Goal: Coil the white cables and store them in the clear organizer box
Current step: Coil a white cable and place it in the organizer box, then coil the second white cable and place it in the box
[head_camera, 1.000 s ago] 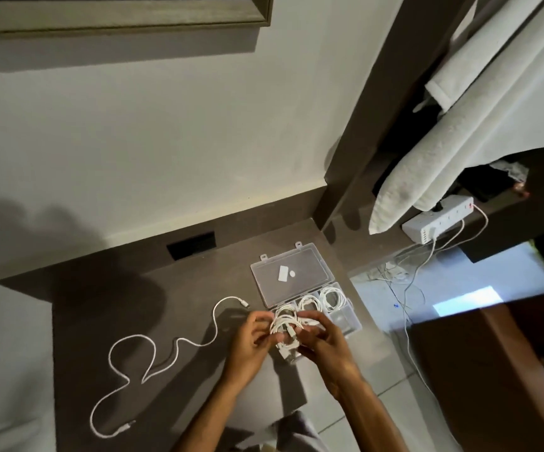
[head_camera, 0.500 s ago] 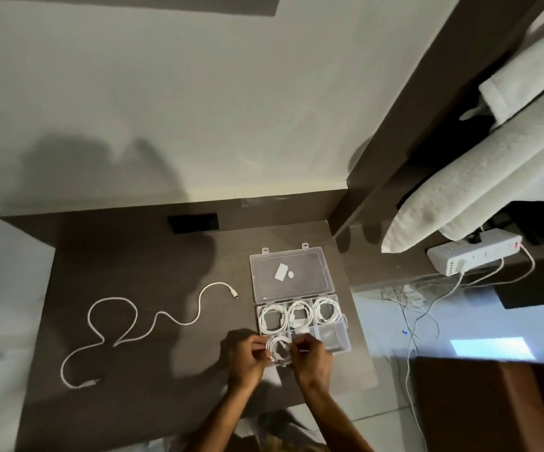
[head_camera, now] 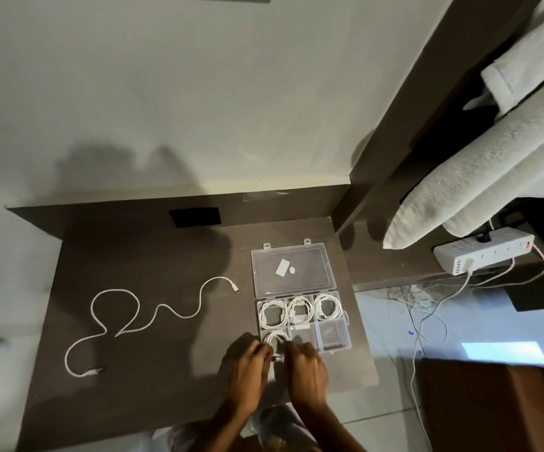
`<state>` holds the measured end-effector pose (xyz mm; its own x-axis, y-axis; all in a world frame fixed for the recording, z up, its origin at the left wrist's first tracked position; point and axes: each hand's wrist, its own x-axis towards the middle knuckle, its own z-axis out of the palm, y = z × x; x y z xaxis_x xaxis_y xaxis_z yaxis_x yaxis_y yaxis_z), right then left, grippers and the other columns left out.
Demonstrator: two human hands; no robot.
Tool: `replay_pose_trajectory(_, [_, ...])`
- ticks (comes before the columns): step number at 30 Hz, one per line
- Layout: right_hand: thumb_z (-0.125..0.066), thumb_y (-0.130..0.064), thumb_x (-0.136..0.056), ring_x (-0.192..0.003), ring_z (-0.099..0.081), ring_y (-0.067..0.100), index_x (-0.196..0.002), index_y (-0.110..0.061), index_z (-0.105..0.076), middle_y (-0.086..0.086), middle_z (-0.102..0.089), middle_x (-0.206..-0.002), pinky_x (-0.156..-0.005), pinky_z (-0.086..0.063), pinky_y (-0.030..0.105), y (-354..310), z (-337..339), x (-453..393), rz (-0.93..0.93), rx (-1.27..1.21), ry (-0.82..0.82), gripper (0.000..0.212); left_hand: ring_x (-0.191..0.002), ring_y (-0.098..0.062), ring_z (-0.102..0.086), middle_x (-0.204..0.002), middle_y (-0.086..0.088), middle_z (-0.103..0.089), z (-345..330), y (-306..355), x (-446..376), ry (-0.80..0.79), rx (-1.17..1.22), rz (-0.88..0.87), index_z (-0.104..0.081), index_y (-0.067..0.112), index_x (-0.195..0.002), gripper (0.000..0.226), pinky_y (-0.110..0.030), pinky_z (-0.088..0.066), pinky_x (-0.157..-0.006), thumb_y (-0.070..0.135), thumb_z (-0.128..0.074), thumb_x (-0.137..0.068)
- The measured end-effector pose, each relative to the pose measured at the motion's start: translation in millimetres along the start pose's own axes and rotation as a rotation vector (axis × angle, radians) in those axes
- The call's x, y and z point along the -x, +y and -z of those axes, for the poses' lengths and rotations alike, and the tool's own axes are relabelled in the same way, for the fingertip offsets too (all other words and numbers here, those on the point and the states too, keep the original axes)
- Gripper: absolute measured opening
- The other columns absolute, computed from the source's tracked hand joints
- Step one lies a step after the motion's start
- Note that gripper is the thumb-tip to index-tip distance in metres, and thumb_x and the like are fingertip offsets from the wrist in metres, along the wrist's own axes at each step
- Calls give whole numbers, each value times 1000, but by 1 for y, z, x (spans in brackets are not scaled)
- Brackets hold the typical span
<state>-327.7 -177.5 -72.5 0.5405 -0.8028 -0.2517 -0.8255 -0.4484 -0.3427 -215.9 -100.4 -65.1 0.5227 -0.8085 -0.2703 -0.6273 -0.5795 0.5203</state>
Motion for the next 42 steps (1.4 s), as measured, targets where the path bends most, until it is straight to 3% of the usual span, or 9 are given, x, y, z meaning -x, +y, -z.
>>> replay_pose_trajectory(3, [-74, -18, -91, -117, -72, 22, -134, -30, -70, -2, -81, -119, -87, -66, 32, 1, -4, 9, 84, 55, -46, 46, -97, -14, -66, -105, 10, -68, 0, -4, 1, -55, -164, -120, -73, 29, -101, 17, -28, -52, -85, 26, -69, -85])
replay_pose_trajectory(7, [-85, -29, -83, -110, -77, 22, -110, -32, -82, -2, -80, -120, -79, -69, 32, 4, -5, 14, 123, 65, -78, 27, -135, -27, -43, -151, -3, -45, -8, -5, 2, -157, -357, -188, -71, 20, -116, 30, -46, -34, -114, 26, -54, -93])
replay_pose_trajectory(13, [-54, -44, -106, -141, -55, 28, -141, -38, -65, 4, -55, -156, -114, -51, 45, -6, 6, 17, 183, 209, -96, 38, -153, -33, -17, -168, -7, -19, -9, -7, 0, -351, -364, -188, -53, 19, -141, 43, -51, -13, -125, 21, -48, -99])
replay_pose_trajectory(17, [-81, -22, -80, -92, -76, 41, -106, -13, -83, 15, -78, -108, -76, -64, 51, -36, 23, 14, 158, 165, -29, 27, -133, -31, -49, -150, -3, -42, 22, -40, 15, -131, -179, -164, -50, 31, -138, 45, -47, -42, -111, 27, -45, -93])
replay_pose_trajectory(22, [-65, -18, -88, -107, -70, 31, -113, -13, -81, 13, -79, -115, -92, -62, 37, -145, 23, -18, 554, -120, -77, 30, -107, -17, -61, -126, 0, -58, 89, -126, 39, 212, 176, 214, -63, 26, -120, 30, -28, -53, -89, 18, -57, -92])
replay_pose_trajectory(26, [-60, -18, -96, -121, -67, 32, -123, -17, -77, 10, -74, -127, -105, -57, 39, -265, -5, -51, 857, -200, -197, 32, -102, -36, -67, -109, -19, -72, 136, -206, 57, 604, 342, 633, -70, 2, -116, 35, -50, -55, -94, -7, -67, -83])
replay_pose_trajectory(32, [-49, -28, -107, -160, -26, 30, -161, -17, -39, 9, -35, -170, -132, -19, 43, -379, -76, -79, 1137, 386, -477, 56, -118, -38, -63, -120, -25, -70, 171, -261, 71, 492, 468, 969, -70, 0, -114, 24, -45, -45, -107, 10, -68, -93])
replay_pose_trajectory(39, [-54, -18, -103, -148, -43, 32, -150, -13, -46, 13, -47, -158, -124, -31, 42, -384, -110, -81, 1014, 493, -458, 48, -107, -34, -67, -122, -25, -67, 176, -283, 67, 464, 811, 1016, -54, -6, -132, 48, -29, -52, -79, 1, -73, -88])
replay_pose_trajectory(42, [-48, -22, -107, -151, -41, 26, -152, -19, -46, 8, -42, -164, -124, -31, 38, -367, -111, -80, 965, 423, -481, 45, -113, -43, -63, -121, -30, -62, 181, -278, 52, 449, 979, 1005, -50, -11, -133, 48, -39, -53, -91, -8, -69, -89])
